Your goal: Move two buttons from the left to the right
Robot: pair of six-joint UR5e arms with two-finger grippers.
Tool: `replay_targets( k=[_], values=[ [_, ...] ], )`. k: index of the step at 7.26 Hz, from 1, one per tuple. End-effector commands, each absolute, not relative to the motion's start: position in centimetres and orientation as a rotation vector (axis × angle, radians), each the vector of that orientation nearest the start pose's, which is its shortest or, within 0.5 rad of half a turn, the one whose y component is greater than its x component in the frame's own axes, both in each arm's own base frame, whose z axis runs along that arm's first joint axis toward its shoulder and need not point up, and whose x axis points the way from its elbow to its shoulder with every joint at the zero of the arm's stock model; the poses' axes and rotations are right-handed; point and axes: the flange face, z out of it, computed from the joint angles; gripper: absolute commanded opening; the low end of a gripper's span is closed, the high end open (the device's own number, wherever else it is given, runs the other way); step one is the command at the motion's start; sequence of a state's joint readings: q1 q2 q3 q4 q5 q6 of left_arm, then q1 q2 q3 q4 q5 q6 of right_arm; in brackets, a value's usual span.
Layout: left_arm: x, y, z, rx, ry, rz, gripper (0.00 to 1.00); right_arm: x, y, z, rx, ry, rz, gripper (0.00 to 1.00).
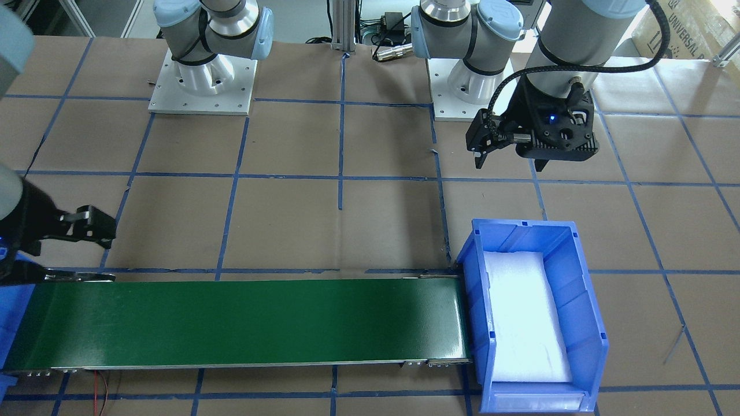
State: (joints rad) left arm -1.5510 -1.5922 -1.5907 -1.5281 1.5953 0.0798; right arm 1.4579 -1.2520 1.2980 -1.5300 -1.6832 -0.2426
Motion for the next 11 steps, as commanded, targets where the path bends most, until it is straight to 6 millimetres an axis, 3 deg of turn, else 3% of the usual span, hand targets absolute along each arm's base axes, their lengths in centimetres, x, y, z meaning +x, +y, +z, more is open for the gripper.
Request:
replay_targets(
  k=[1,4,7,11],
  values=[
    [-12.1,-50.3,47.2,0.093,3.116,0.0,1.0,16.8,-56.0,47.9,-0.209,3.26,0.182,0.97],
    [-12.2,-50.2,47.2,0.096,3.116,0.002,1.0,18.1,-54.8,48.0,-0.047,3.215,0.195,0.98],
    [-12.0,-50.7,47.4,0.098,3.114,-0.007,1.0,18.4,-54.8,46.7,-0.056,3.126,0.222,0.98],
    [-11.8,-51.1,47.5,0.103,3.113,-0.01,1.0,19.0,-55.1,47.4,-0.073,3.077,0.146,0.99]
  ],
)
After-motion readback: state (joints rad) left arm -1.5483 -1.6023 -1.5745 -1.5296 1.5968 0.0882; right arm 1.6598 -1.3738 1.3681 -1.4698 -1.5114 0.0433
